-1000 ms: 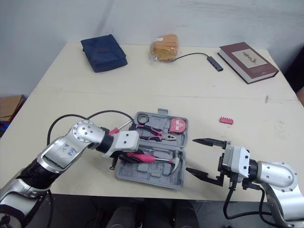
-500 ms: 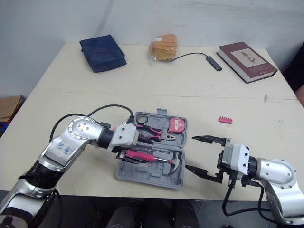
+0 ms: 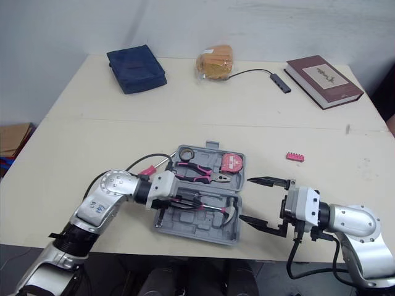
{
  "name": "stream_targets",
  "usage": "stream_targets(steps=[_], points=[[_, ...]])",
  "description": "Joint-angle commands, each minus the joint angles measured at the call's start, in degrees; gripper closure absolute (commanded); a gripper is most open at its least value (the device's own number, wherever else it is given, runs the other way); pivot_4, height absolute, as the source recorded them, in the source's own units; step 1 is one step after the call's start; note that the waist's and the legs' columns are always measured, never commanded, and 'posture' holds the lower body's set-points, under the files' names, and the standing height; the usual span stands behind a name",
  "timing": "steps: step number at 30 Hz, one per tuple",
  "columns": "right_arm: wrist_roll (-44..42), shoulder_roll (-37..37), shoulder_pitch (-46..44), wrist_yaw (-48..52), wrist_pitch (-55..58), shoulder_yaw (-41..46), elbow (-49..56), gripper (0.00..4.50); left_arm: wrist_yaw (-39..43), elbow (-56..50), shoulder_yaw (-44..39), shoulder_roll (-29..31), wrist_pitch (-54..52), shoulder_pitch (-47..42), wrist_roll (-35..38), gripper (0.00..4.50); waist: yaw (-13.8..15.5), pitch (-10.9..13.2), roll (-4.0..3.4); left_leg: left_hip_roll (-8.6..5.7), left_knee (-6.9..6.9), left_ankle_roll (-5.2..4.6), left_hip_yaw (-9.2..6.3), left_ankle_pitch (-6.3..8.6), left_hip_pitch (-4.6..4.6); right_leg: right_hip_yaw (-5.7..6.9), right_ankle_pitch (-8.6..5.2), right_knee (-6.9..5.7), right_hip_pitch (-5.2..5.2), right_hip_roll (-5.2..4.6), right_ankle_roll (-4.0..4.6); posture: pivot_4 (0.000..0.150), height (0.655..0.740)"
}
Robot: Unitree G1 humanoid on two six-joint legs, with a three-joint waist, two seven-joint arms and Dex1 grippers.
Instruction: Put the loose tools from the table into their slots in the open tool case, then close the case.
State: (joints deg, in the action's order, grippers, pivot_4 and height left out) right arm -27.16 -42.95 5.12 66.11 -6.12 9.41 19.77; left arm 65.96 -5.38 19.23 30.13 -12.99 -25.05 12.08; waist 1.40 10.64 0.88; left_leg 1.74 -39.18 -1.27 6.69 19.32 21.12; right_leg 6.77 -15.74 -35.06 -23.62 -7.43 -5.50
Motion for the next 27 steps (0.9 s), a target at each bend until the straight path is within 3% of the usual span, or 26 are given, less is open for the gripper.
stream_targets(steps=[1,14,20,27], points=[[-0.69,-0.2,0.09,0.19,-0.47,0.72,0.69,0.0,-1.0,1.29,0.6,0.39,-1.55,-1.25,-2.08,4.46,0.0,0.0,0.0,0.0,0.0,0.0,0.0,0.0,-0.01,0.0,0.0,-0.01,0.0,0.0,0.0,0.15,0.74],[-0.55,-0.12,-1.01,-0.03,-0.01,0.08,0.74,0.0,0.2,1.06,5.8,0.94,-2.5,-1.94,-6.89,4.46,0.05,-0.01,-0.01,-0.01,0.0,-0.01,-0.01,0.0,-0.05,0.01,0.0,-0.01,0.06,-0.03,0.0,0.15,0.74],[-0.43,0.01,-0.91,-0.2,0.0,0.01,0.6,0.0,-0.52,1.5,9.87,2.94,-0.73,-1.36,-12.81,4.46,0.01,-0.13,-0.09,-0.01,0.0,-0.02,-0.01,0.0,-0.13,0.01,0.0,0.01,0.14,-0.03,0.0,0.15,0.74],[-0.26,0.3,-1.21,-0.51,-0.19,-0.07,0.15,0.0,-3.67,3.28,12.72,1.44,-11.71,-0.82,-14.51,4.46,0.11,-0.61,-0.41,0.0,0.02,-0.37,-0.03,0.33,-0.77,0.0,-0.01,0.16,0.86,-0.08,0.01,0.15,0.74]])
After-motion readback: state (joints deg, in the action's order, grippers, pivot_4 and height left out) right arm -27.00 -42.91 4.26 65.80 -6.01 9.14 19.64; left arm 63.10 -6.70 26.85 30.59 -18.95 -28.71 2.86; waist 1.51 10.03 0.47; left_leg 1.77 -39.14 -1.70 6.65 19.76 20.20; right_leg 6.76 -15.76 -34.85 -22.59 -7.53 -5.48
